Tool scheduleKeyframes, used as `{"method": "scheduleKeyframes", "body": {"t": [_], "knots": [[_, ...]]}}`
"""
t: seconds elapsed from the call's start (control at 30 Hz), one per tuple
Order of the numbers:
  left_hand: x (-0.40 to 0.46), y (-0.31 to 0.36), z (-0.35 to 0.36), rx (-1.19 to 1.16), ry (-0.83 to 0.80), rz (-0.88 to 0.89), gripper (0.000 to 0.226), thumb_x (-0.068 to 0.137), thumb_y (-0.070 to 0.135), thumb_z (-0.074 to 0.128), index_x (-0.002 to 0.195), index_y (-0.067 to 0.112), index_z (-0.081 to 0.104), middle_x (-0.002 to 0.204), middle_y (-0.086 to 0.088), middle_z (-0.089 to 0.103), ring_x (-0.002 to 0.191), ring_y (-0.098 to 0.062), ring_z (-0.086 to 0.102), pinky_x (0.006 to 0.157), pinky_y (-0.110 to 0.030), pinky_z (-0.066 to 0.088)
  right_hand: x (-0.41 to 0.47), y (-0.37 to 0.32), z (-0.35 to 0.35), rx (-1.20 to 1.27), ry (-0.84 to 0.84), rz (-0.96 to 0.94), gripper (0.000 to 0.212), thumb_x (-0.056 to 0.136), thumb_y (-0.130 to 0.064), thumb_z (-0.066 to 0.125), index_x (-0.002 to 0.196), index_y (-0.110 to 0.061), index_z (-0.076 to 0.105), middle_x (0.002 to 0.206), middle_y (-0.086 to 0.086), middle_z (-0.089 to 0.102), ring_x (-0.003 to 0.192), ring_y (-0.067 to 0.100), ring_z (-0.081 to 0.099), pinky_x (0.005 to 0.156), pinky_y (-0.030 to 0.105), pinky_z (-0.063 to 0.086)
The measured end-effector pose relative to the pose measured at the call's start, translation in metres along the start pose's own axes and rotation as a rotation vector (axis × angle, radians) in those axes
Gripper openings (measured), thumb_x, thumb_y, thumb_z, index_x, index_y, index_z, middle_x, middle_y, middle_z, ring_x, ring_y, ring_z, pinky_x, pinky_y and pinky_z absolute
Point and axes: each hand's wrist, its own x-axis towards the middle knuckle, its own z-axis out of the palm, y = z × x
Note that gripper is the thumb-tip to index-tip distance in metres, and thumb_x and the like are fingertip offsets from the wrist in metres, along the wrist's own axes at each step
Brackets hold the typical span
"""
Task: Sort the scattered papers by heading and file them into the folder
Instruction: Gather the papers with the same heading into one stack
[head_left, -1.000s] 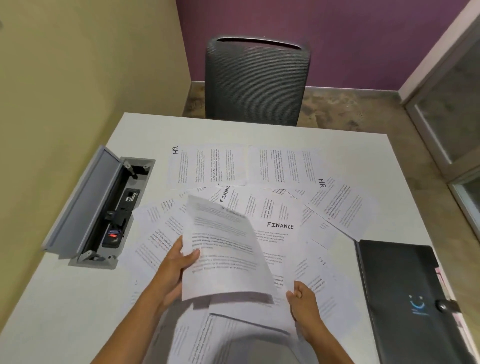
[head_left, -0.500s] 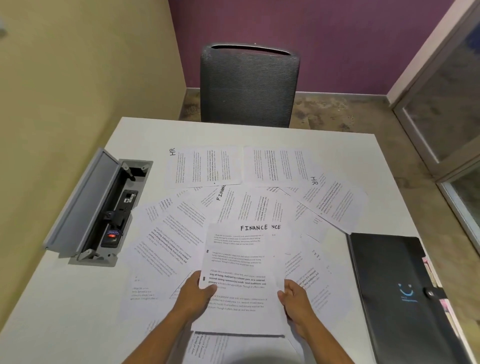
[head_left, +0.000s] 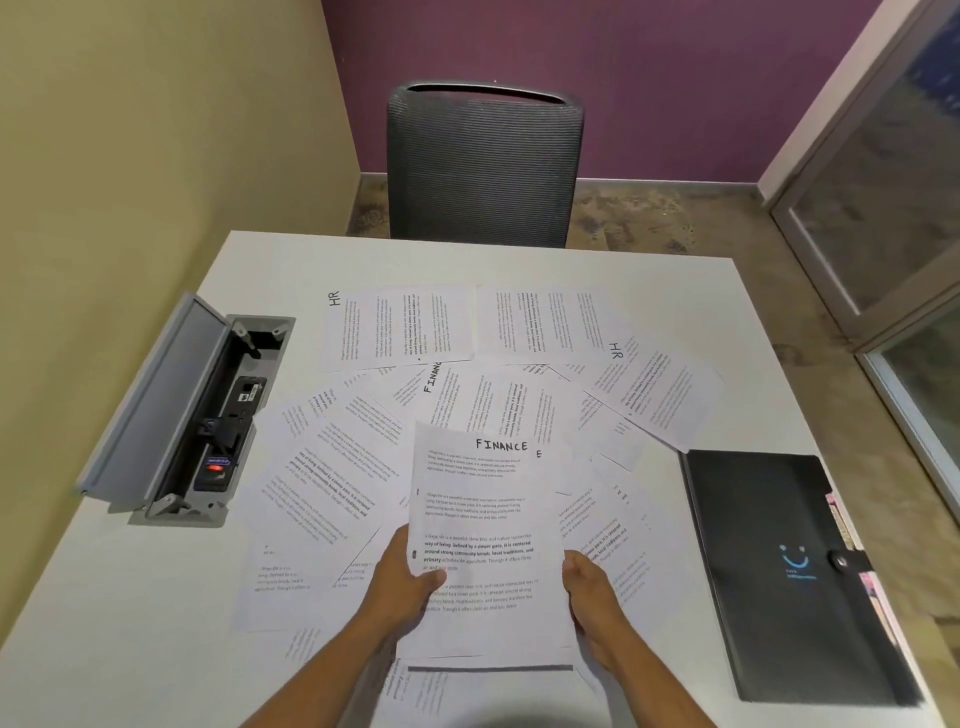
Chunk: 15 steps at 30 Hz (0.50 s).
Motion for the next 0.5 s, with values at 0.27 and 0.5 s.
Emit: {"method": "scheduleKeyframes", "body": {"t": [0.27, 0.5], "knots": [[0.004, -0.012, 0.014, 0.022, -0.107, -0.028, 0.059, 0.073, 0.008, 0.081, 0.120, 0.031, 0.055, 0.119, 0.005, 0.068, 0.110, -0.016, 0.064, 0.095, -0.048, 0.053, 0.000, 0.017, -0.013, -0.140, -0.027, -0.058, 0.023, 0.090, -0.018, 0.071, 0.107, -0.025, 0.059, 0.118, -0.008, 0.065, 0.113, 0.013, 0.058, 0.088, 0.020, 0.049], [0.017, 0.014, 0.011, 0.076, 0.147, -0.080, 0.028, 0.088, 0.029, 0.071, 0.111, 0.020, 0.059, 0.099, 0.006, 0.063, 0.091, -0.008, 0.062, 0.069, -0.013, 0.043, 0.008, 0.028, -0.025, -0.231, 0.042, -0.079, 0.038, 0.091, -0.009, 0.068, 0.126, -0.020, 0.058, 0.125, -0.008, 0.064, 0.118, 0.015, 0.059, 0.101, 0.032, 0.047]]}}
